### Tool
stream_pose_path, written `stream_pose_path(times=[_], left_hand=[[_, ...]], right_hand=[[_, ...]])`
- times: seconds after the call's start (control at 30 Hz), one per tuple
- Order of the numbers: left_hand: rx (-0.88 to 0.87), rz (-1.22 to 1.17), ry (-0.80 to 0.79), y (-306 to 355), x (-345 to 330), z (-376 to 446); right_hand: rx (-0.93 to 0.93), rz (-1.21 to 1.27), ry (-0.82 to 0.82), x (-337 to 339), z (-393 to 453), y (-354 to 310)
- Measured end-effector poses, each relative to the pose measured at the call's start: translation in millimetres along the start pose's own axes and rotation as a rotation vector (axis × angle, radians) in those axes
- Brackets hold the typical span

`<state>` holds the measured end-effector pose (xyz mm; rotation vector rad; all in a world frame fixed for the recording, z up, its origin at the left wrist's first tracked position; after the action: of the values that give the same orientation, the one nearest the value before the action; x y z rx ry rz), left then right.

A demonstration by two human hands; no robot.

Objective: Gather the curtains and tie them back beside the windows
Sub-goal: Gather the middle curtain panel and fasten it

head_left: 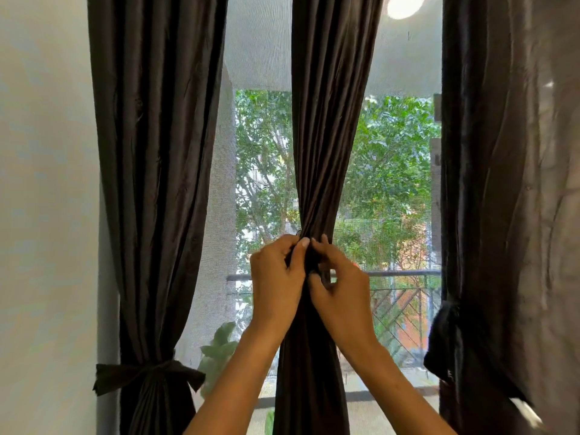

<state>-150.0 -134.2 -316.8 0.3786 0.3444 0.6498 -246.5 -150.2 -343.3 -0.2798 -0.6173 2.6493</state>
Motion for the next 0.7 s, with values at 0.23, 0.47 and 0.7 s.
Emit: stream_pose_path(times=[0.23,0.47,0.7], left_hand=[[0.065,-0.043,0.036,-0.2,-1.3,2.2],[0.070,-0.010,0.056,2.7,-4.7,-1.9],[0.124,-0.026,0.019,1.8,-9.1,-0.3]], right_hand=[[0.012,0.033,-0.034,2.8,-6.2,1.4],[0.116,-0.017,-0.047,5.8,-7.5,4.1],[0.140,-0.056,-0.082,4.4,-11.6,12.8]])
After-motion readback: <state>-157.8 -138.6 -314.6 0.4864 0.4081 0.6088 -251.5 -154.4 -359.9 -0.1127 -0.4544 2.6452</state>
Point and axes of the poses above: each hand's wrist, its own z-axis towards the middle knuckle, its own x-axis out of the back of the hand, y = z × x, the point moved 1 cm from there along z, towards the middle knuckle, and after that the axes turned 14 degrees about y, right-handed, at the moved point
